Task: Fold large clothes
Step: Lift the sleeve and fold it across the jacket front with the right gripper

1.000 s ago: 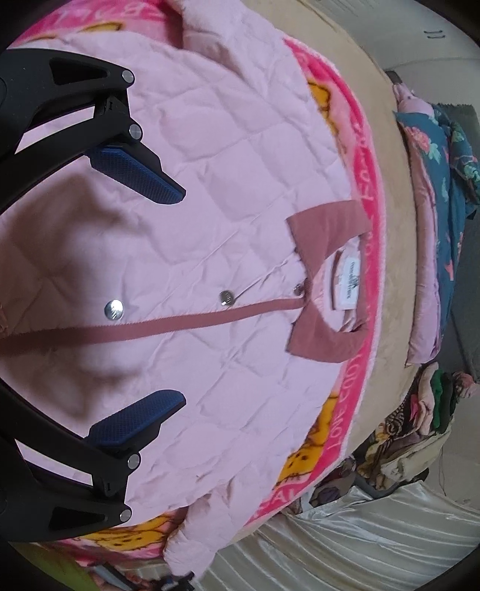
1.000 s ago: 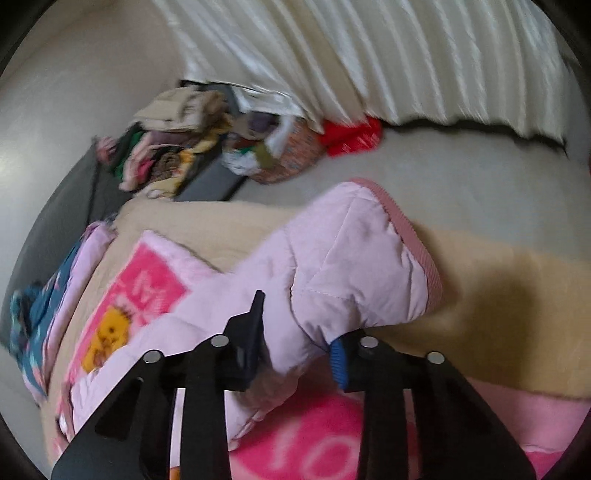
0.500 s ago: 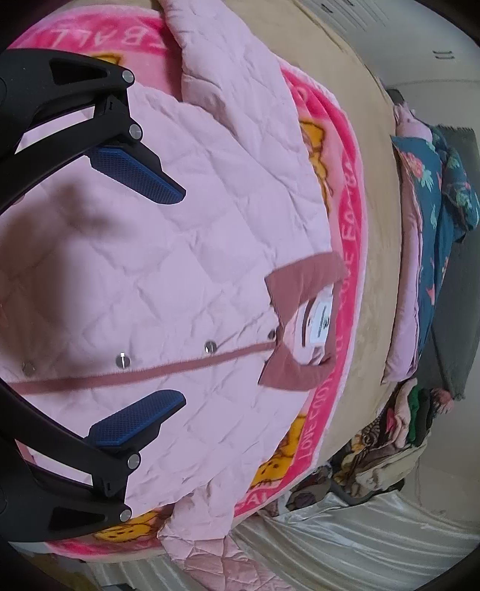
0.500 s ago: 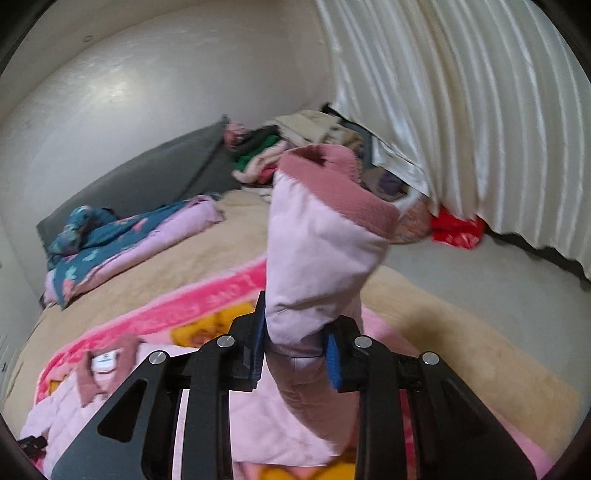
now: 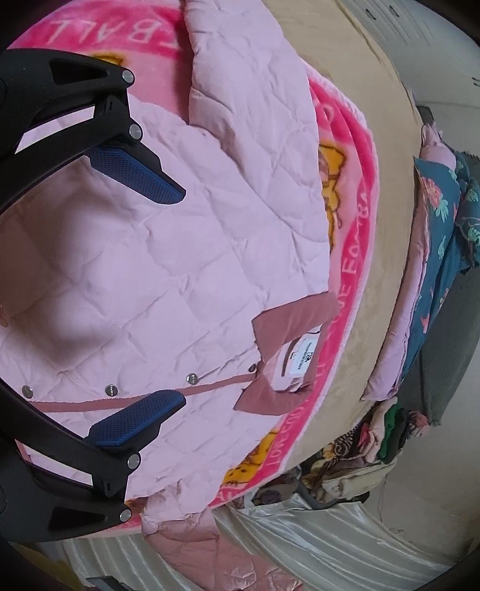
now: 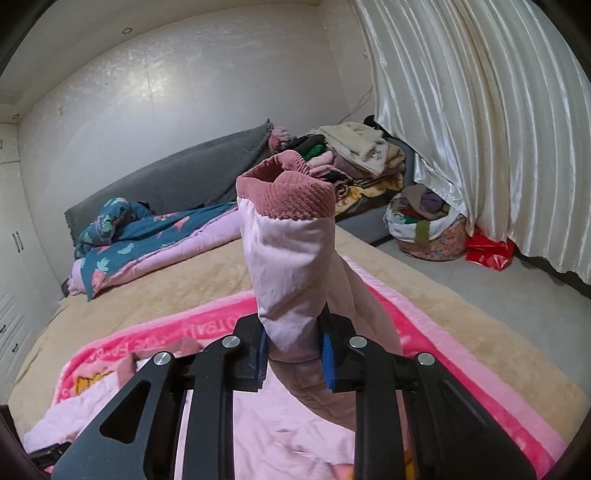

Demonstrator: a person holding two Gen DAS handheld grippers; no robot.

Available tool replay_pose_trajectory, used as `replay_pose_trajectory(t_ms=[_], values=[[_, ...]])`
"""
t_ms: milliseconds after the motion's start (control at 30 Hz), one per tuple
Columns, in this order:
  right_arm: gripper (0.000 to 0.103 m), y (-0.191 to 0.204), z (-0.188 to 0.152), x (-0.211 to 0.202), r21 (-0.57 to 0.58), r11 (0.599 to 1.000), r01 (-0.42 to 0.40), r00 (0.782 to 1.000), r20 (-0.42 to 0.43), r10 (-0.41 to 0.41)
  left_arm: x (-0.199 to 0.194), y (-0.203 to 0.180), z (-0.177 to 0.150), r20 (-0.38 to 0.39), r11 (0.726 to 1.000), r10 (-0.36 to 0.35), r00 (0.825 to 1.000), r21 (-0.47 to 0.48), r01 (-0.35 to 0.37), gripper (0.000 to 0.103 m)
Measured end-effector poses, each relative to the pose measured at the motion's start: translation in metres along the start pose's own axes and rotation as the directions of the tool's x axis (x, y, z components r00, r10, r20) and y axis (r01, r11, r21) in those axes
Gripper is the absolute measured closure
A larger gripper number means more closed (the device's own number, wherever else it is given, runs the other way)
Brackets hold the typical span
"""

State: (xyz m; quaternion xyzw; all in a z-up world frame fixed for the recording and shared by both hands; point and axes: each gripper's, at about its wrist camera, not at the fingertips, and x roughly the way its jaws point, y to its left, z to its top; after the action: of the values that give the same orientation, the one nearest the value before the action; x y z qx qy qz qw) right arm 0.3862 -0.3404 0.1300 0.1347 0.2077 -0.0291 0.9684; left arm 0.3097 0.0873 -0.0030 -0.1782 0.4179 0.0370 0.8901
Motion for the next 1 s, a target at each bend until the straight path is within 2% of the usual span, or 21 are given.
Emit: replay_pose_trajectory(t_ms=[167,367,600,800,1000], values=[[0.082,0.037,0.003,-0.002,-0.042,0.998,-0.043,0.999,0.008,0.043,-0.003,0.015,0.000,-0.019,0.998,-0.039,0.999,-0.051,0.038,0.008],[0.082,0.082,0.003,-0.005,-0.062,0.991,-0.118,0.993,0.001,0.118,-0.014,0.028,0.002,0.003,0.996,-0.053,0.999,-0.075,0.053,0.008],[0.083,0.138,-0.003,-0.008,-0.103,0.974,-0.201,0.980,-0.004,0.201,-0.021,0.049,0.006,0.015,0.988,-0.079,0.997,-0.129,0.080,0.009],[0.083,0.181,-0.018,0.005,-0.122,0.958,-0.260,0.966,-0.045,0.256,-0.024,0.062,0.010,0.023,0.981,-0.107,0.994,-0.162,0.109,0.009],[0.083,0.224,-0.043,0.019,-0.146,0.933,-0.327,0.944,-0.098,0.316,-0.019,0.083,0.013,0.028,0.952,-0.186,0.982,-0.240,0.187,0.009]])
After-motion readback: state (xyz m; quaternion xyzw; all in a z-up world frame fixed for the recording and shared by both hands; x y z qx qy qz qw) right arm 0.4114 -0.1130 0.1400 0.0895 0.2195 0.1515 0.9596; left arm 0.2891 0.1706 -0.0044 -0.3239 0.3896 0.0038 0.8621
